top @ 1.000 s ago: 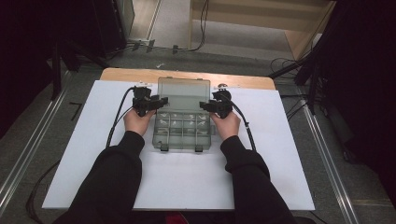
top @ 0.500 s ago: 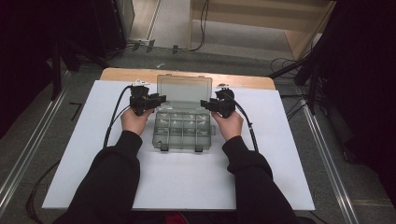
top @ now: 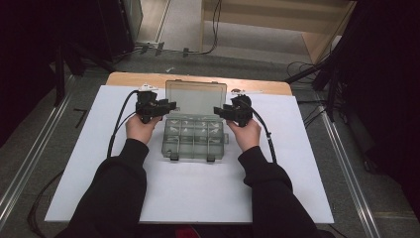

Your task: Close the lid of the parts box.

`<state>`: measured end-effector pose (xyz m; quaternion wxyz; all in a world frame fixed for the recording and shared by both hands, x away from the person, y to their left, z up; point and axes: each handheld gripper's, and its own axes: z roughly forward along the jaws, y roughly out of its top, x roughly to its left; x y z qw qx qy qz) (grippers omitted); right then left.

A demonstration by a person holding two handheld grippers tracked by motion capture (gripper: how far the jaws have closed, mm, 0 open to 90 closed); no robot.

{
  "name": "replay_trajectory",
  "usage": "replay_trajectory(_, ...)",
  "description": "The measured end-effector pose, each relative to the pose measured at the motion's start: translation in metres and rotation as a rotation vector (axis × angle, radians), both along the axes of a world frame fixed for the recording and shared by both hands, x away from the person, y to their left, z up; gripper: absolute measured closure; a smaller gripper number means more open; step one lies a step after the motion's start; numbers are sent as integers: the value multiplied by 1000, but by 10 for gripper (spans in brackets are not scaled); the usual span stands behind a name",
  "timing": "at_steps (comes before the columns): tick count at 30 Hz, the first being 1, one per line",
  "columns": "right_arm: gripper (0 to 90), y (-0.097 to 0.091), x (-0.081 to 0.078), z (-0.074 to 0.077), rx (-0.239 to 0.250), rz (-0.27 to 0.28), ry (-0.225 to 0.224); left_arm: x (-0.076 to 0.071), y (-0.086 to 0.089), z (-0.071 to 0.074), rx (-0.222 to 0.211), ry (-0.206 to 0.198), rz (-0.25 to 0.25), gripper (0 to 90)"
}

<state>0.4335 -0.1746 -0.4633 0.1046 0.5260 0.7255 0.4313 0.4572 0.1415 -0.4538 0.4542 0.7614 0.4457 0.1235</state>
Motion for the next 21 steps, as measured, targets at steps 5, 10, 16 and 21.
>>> replay_trajectory(5, 483, -2, -2, 2, -1, 13, -8, -3, 0, 2, 11, -2, -13, 567)
replay_trajectory(10, 484, -3, -5, 4, 4, 28, -11, -8, 0, 5, 24, -9, -22, 567)
replay_trajectory(16, 488, -5, -8, 5, 25, 39, -15, -13, 4, 6, -4, -6, -29, 567)
replay_trajectory(21, 496, -4, -11, 7, 25, 47, -28, -17, 4, 8, 3, -13, -34, 567)
